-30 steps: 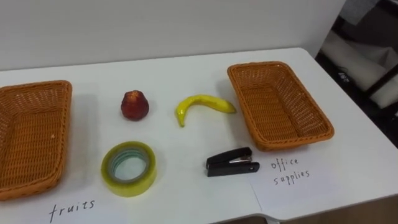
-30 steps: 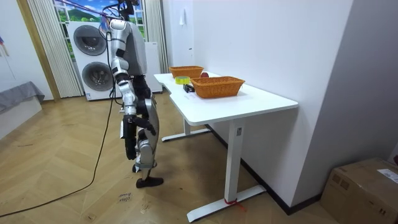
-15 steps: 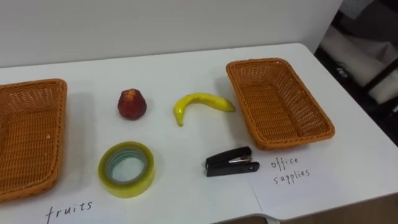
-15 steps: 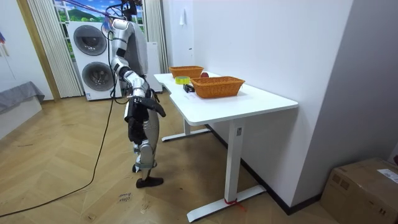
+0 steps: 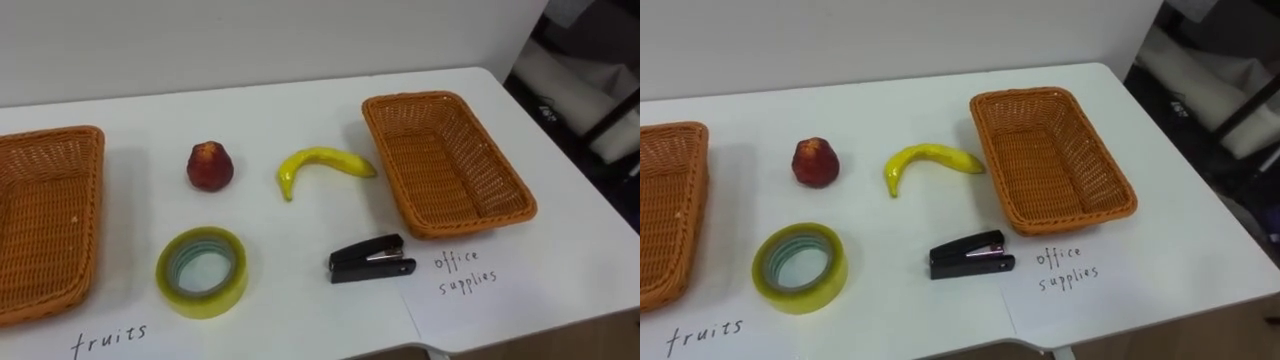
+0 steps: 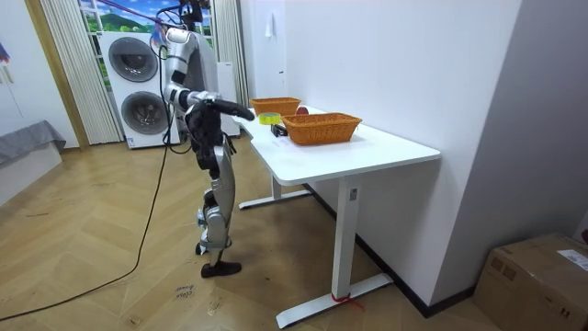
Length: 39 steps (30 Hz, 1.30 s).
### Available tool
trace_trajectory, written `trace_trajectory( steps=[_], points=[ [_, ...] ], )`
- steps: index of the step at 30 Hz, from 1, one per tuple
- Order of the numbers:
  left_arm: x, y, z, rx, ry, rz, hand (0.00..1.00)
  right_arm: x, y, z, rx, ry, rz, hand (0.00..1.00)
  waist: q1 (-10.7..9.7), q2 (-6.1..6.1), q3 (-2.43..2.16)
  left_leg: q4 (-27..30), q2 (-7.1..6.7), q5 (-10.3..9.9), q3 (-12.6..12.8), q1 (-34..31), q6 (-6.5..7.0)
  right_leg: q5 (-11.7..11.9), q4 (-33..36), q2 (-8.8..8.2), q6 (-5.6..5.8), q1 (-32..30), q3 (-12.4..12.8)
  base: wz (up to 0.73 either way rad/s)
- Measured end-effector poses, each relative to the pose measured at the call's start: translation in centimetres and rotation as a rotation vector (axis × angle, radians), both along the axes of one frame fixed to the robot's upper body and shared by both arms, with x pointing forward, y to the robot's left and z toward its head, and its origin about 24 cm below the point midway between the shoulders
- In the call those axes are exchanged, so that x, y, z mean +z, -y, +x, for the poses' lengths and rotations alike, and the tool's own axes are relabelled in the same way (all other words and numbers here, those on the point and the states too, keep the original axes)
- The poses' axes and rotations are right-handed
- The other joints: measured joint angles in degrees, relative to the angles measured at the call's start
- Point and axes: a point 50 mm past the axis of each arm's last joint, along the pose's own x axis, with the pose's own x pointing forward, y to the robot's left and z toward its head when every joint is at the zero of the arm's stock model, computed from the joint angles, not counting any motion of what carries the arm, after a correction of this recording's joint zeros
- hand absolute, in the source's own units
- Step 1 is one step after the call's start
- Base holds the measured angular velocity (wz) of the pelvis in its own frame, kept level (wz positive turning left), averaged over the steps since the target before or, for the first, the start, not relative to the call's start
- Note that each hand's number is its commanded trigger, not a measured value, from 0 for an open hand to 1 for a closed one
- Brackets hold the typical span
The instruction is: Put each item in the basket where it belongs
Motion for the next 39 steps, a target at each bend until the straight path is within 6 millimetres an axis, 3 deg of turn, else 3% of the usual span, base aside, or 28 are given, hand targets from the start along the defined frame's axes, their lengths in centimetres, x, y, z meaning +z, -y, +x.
trace_trajectory(
  steps=[5, 12, 16, 29, 35, 39],
  points=[
    [-0.3, 0.3, -0.1, -0.012, -0.018, -0.014, 0.00, 3.1, -1.2, 1.5, 0.076, 0.025, -0.179, 0.00, 0.19, -0.23, 0.04, -0.01, -0.02, 0.00, 0.06, 0.06, 0.00, -0.01, -0.01, 0.14, 0.02, 0.00, -0.02, 0.00],
    [-0.5, 0.6, -0.4, -0.022, -0.038, -0.025, 0.00, 5.9, -2.5, 2.8, 0.143, 0.084, -0.310, 0.00, 1.58, -0.89, 0.15, 0.00, -0.07, 0.00, 0.06, -0.22, 0.00, 0.01, -0.05, 0.00, 0.03, -0.34, -0.54, 0.00],
    [-0.7, 0.9, -0.3, -0.044, -0.044, -0.034, 0.00, 7.8, -3.7, 4.8, 0.222, 0.161, -0.375, 0.00, 2.02, -0.84, 0.12, 0.06, -0.06, 0.00, 0.05, -0.65, 0.00, 0.21, -0.10, 0.13, 0.00, -0.65, -0.55, 0.00],
    [-0.9, 1.2, -0.7, -0.085, -0.088, -0.036, 0.00, 10.9, -7.1, 8.3, 0.479, 0.225, -0.573, 0.00, 4.99, -0.16, 0.04, 0.47, 0.01, 0.00, -0.05, -0.84, 0.00, 0.27, -0.09, 0.06, -0.05, -0.55, -0.80, 0.01],
    [-1.1, 1.6, -0.8, -0.106, -0.111, -0.054, 0.00, 11.4, -9.8, 9.6, 0.677, 0.103, -0.789, 0.00, 5.44, 0.17, 0.01, 0.49, 0.04, 0.01, -0.74, -0.50, 0.00, 0.61, -1.17, -0.28, -0.08, 0.60, -1.74, 0.06],
    [-1.1, 1.6, -0.8, -0.122, -0.125, -0.054, 0.00, 11.2, -10.6, 10.2, 0.784, 0.054, -0.826, 0.00, 5.65, 0.13, 0.02, 0.57, 0.00, 0.02, -1.05, -0.51, 0.02, 0.60, -1.46, -0.57, -0.05, 1.01, -2.69, 0.11]
  ],
)
